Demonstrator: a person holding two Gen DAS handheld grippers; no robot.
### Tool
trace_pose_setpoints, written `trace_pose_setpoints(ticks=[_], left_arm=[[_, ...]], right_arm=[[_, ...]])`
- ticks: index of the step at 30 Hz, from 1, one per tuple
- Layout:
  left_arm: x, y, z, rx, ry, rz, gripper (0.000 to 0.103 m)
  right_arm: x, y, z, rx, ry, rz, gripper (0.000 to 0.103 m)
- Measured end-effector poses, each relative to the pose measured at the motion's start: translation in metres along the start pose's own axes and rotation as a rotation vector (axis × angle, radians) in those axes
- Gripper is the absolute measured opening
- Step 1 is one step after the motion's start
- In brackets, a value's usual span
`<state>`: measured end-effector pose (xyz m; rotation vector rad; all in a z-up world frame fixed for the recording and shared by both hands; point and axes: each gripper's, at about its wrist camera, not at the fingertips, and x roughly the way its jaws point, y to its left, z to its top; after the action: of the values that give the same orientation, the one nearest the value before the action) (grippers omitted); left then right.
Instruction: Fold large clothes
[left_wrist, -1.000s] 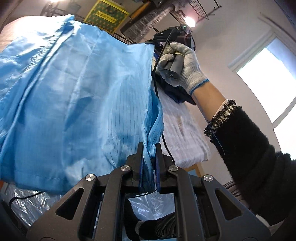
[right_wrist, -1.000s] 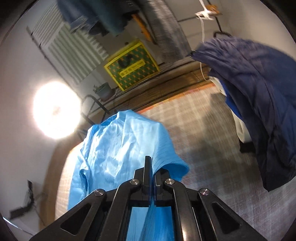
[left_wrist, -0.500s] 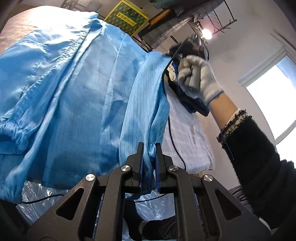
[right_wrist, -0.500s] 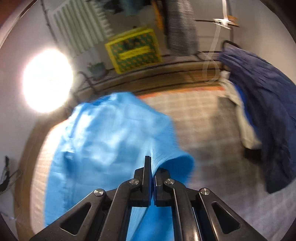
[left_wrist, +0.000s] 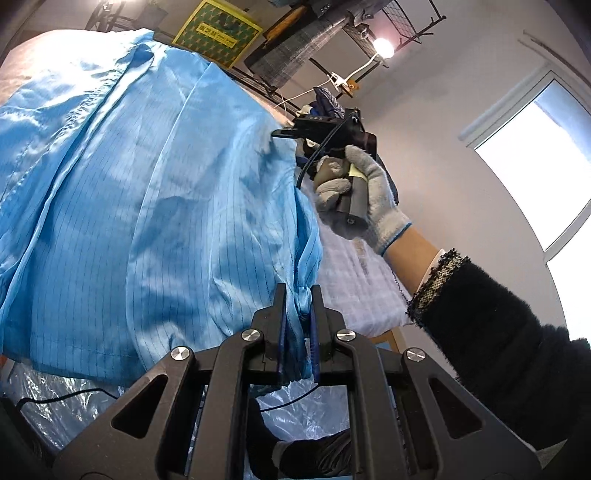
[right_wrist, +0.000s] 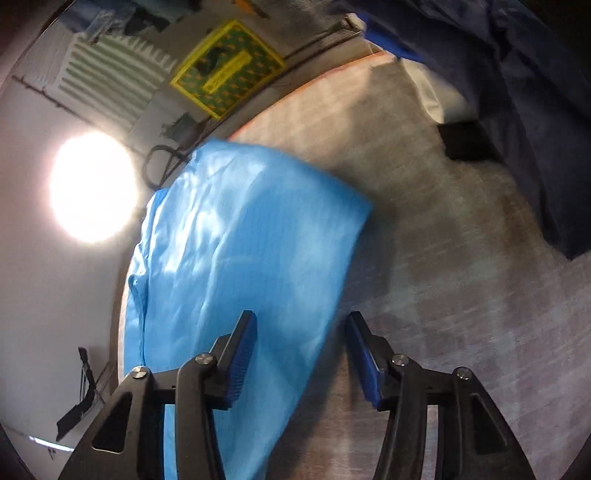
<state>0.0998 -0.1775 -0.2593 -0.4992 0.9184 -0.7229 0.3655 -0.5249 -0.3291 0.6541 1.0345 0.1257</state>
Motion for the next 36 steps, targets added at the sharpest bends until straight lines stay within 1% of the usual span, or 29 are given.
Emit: trace_pose_setpoints(ticks=[1, 2, 3, 4, 5, 6, 8, 11, 13, 15, 17, 21, 23, 26, 27, 31, 32, 33, 34, 35, 36], left_arm=[[0.001, -0.001, 0.000, 0.002, 0.001, 0.001, 0.008], [0.001, -0.002, -0.002, 0.007, 0.003, 0.001, 0.008], [0.002, -0.002, -0.002, 0.009, 0.008, 0.000, 0.008], [0.004, -0.003, -0.002, 0.007, 0.014, -0.005, 0.008], [0.002, -0.004, -0.005, 0.006, 0.018, -0.009, 0.008], [0.002, -0.004, -0.006, 0.003, 0.019, -0.012, 0.008], [-0.001, -0.003, -0.008, -0.004, 0.016, -0.021, 0.008], [-0.009, 0.006, -0.004, -0.043, 0.000, -0.032, 0.008], [-0.016, 0.018, -0.002, -0.090, -0.012, -0.042, 0.008], [-0.024, 0.030, -0.002, -0.128, -0.024, -0.034, 0.008], [-0.031, 0.043, -0.004, -0.155, -0.034, -0.007, 0.008], [-0.043, 0.069, -0.009, -0.233, -0.047, 0.038, 0.008], [-0.045, 0.079, -0.012, -0.263, -0.043, 0.051, 0.008], [-0.046, 0.089, -0.016, -0.283, -0.038, 0.074, 0.008], [-0.046, 0.091, -0.017, -0.287, -0.037, 0.080, 0.008], [-0.050, 0.101, -0.020, -0.303, -0.033, 0.094, 0.008], [-0.050, 0.103, -0.020, -0.310, -0.031, 0.095, 0.008], [-0.050, 0.105, -0.020, -0.320, -0.029, 0.095, 0.008], [-0.051, 0.107, -0.021, -0.325, -0.028, 0.094, 0.008], [-0.052, 0.107, -0.022, -0.327, -0.028, 0.093, 0.008], [-0.052, 0.107, -0.021, -0.328, -0.029, 0.093, 0.008]], right_arm=[[0.003, 0.003, -0.001, -0.010, 0.014, 0.019, 0.050], [0.006, 0.006, -0.002, -0.011, 0.033, 0.048, 0.041], [0.010, 0.010, -0.002, -0.006, 0.054, 0.083, 0.019], [0.012, 0.015, -0.002, -0.009, 0.062, 0.083, 0.005], [0.012, 0.022, -0.002, -0.033, 0.059, 0.051, 0.001], [0.011, 0.033, -0.001, -0.072, 0.052, 0.006, 0.000], [0.003, 0.050, 0.003, -0.112, 0.022, -0.054, 0.000], [-0.014, 0.082, 0.013, -0.144, -0.023, -0.109, 0.000], [-0.020, 0.117, 0.014, -0.237, -0.055, -0.191, 0.000], [-0.016, 0.152, 0.009, -0.327, -0.071, -0.233, 0.000], [-0.004, 0.183, -0.001, -0.416, -0.078, -0.286, 0.000], [0.046, 0.246, -0.030, -0.635, -0.058, -0.405, 0.000], [0.074, 0.270, -0.048, -0.740, -0.044, -0.459, 0.000], [0.104, 0.287, -0.068, -0.807, -0.010, -0.483, 0.000], [0.118, 0.291, -0.074, -0.824, 0.008, -0.485, 0.000], [0.146, 0.291, -0.092, -0.859, 0.059, -0.468, 0.000], [0.149, 0.289, -0.094, -0.855, 0.073, -0.448, 0.005], [0.148, 0.286, -0.094, -0.847, 0.095, -0.394, 0.019], [0.143, 0.282, -0.092, -0.832, 0.108, -0.339, 0.028], [0.135, 0.279, -0.089, -0.811, 0.113, -0.283, 0.029], [0.123, 0.275, -0.082, -0.776, 0.113, -0.207, 0.029]])
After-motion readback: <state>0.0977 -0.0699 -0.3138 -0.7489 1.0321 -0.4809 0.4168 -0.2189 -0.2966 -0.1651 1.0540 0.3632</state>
